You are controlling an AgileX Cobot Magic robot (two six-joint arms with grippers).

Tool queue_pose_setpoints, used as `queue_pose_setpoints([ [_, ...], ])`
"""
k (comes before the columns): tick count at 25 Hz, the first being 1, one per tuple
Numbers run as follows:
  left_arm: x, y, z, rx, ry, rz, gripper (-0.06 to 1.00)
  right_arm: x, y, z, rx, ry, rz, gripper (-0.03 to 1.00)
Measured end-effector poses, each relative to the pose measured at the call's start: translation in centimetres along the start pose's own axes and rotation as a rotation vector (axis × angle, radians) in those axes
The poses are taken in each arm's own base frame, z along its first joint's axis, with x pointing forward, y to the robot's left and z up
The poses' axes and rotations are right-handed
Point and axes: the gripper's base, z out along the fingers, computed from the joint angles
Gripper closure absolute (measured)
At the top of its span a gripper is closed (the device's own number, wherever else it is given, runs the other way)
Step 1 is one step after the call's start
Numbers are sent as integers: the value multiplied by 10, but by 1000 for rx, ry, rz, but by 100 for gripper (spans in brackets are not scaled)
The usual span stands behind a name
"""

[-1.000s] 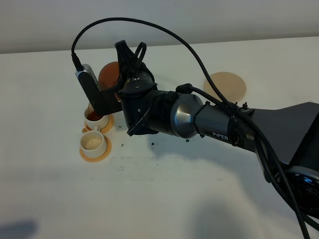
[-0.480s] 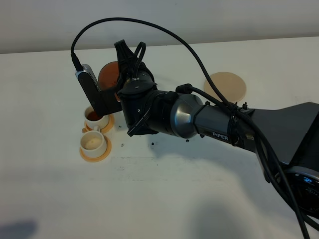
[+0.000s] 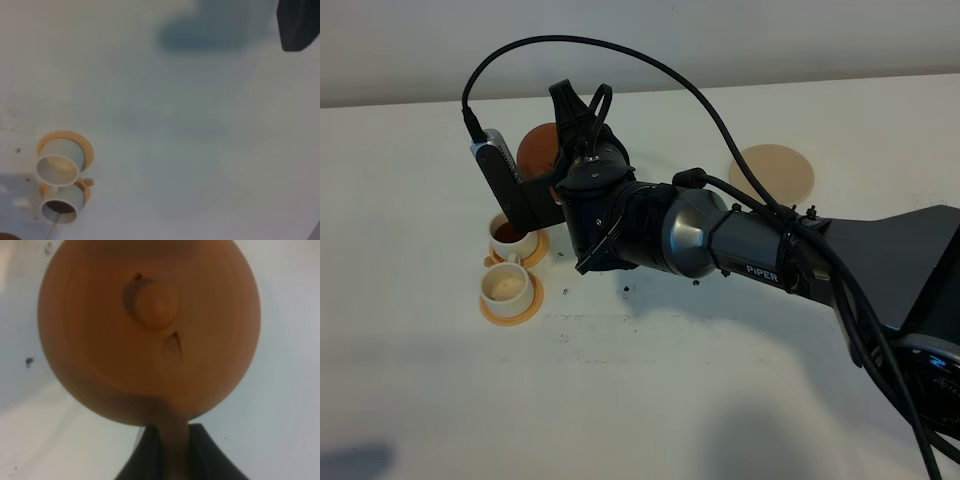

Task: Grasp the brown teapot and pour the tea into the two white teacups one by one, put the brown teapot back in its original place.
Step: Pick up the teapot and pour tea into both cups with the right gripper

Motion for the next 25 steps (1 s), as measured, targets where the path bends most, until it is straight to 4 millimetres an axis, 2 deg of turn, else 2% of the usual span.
queue_pose_setpoints([
  [25, 0, 0, 0, 0, 0, 0, 67, 0, 0, 0, 2, 0, -48, 88],
])
